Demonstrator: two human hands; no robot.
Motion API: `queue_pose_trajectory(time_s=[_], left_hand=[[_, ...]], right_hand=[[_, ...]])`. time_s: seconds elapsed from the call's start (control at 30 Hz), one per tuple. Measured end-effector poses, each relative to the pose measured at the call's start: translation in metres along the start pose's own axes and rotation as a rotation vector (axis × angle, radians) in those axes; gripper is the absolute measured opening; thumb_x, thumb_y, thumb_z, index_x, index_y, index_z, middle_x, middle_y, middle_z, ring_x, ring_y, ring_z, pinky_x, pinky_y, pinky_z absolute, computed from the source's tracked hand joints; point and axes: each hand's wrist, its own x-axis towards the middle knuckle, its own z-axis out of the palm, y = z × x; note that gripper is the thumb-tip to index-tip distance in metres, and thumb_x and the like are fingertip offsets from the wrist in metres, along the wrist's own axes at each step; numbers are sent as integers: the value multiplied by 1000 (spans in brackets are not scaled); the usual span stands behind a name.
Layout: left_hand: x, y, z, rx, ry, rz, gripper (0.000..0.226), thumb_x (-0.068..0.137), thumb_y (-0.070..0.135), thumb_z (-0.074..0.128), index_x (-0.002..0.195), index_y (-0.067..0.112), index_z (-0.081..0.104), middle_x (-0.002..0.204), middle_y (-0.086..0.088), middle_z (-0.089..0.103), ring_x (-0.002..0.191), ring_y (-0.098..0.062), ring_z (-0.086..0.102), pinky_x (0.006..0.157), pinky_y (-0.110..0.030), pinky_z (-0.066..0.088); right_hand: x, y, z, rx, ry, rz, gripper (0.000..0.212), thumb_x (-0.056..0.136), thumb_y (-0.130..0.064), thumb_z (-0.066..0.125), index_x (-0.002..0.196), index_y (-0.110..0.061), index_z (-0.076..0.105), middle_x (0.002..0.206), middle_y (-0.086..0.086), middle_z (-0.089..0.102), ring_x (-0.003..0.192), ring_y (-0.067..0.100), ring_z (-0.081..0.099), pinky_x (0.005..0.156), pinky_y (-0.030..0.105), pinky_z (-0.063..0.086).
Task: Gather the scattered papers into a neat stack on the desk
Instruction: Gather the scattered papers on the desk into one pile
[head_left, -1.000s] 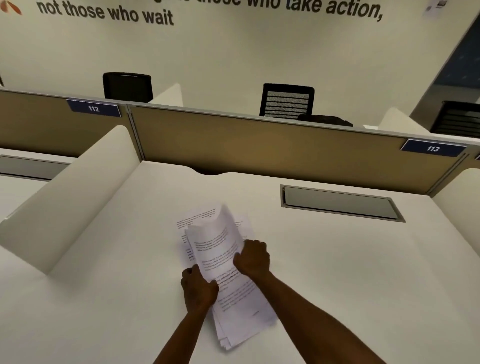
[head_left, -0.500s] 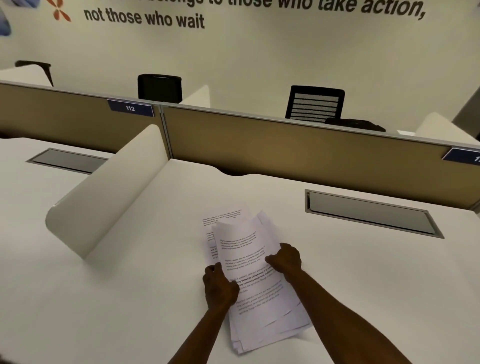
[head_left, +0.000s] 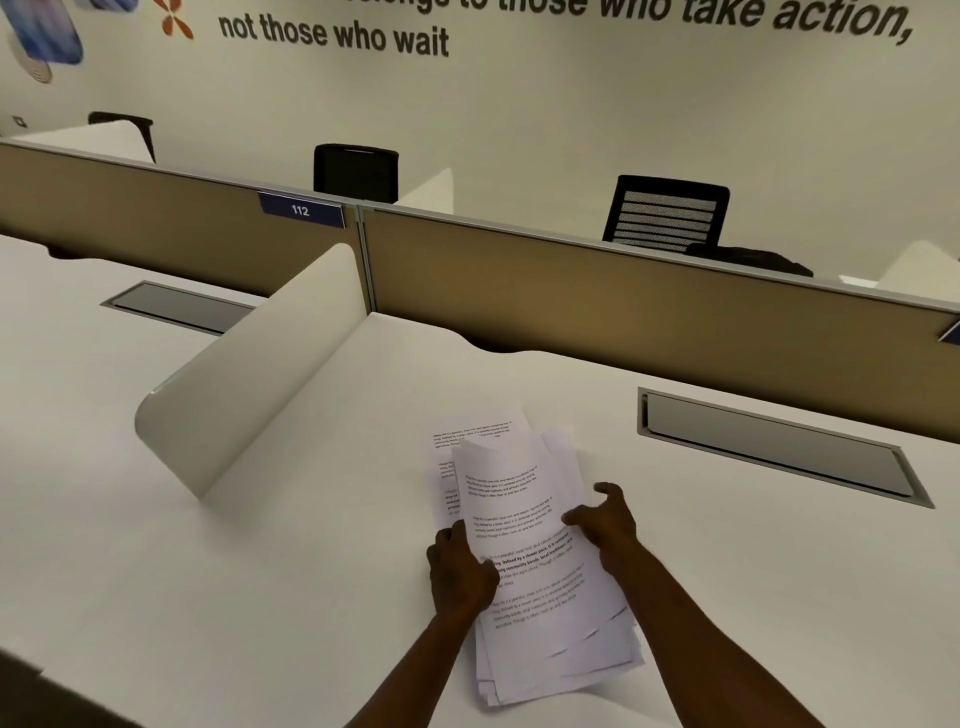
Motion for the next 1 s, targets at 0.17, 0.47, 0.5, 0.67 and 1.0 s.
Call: queue_pose_trajectory(time_s=[0.17,0.47,0.5,0.67,1.0], left_hand=[[0,3,5,-57,-33,36,63,82,12,66,142,14,46,130,-10,56,122,-26,50,105,-38,47],[1,-1,15,-26,-71,79,64,81,30,71,140,18,49,135,-9,53,128,-27,47,108,-39,45],[1,-2,15,-8,-57,85,65,83,39,71,141,19,49,139,-7,50,131,-26,43,110,-38,42],[6,-13,13,250,-11,205,56,100,52,36,148,23,43,158,-2,37,146,-23,27,118,-38,28],[4,-29,14,453,34,469,60,90,13,55,149,16,44,162,-11,25,153,-36,16,123,-49,16]], right_hand=[[2,9,-12,141,-94,91,58,73,7,77,127,2,60,126,25,63,112,44,62,98,57,51],[-29,47,-21,-176,118,-371,37,93,-4,55,129,-14,55,117,12,67,91,22,62,80,33,55],[-29,52,-26,-138,133,-350,38,93,-4,56,130,-14,55,117,13,67,90,24,63,79,34,55],[-25,72,-70,327,155,-120,49,85,12,63,131,-3,54,121,27,65,92,35,64,84,43,54],[-25,90,-147,643,243,17,55,88,21,52,139,4,44,141,32,49,91,33,57,93,50,45]])
